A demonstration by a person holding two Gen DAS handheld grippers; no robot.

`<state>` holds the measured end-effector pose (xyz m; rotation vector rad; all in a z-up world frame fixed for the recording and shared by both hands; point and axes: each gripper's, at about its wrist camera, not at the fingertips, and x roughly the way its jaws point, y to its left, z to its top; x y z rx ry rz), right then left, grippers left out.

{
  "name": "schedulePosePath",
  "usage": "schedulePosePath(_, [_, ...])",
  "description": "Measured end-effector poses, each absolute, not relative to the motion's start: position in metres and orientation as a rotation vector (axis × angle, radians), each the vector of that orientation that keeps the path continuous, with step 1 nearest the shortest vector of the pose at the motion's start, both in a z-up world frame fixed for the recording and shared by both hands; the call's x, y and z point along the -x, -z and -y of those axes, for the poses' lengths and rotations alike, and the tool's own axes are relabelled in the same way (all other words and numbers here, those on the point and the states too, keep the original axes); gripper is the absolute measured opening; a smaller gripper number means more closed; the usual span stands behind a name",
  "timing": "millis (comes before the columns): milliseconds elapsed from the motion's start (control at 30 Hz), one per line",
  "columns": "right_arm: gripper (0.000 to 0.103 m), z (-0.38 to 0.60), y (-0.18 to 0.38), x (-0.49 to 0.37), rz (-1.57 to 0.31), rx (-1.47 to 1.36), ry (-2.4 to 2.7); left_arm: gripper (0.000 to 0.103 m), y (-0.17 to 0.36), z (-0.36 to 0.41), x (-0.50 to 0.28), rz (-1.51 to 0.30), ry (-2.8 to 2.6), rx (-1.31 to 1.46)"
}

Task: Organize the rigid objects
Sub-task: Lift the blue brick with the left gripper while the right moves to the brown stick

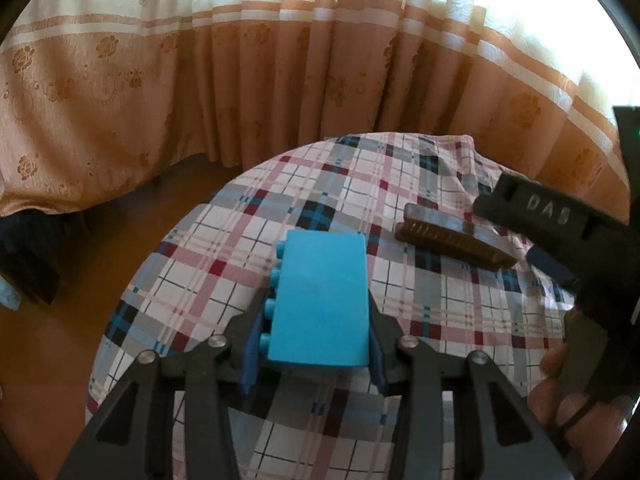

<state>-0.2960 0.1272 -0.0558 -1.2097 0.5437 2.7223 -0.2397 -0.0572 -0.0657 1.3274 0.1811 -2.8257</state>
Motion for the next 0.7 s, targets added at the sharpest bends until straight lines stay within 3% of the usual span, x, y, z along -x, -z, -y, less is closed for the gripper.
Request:
schedulePosePath(367, [0.081, -0.102, 0.057, 0.275, -0.443, 1.392, -2.762, 0.043, 0.065, 0.058, 0.239, -0.199, 2.83, -1.324])
schedulePosePath(700, [0.08, -0.09, 0.031, 0.255, -0.118, 1.234, -2.843, 0.042, 0.065, 0.061, 0.238, -0.242, 2.839, -1.319])
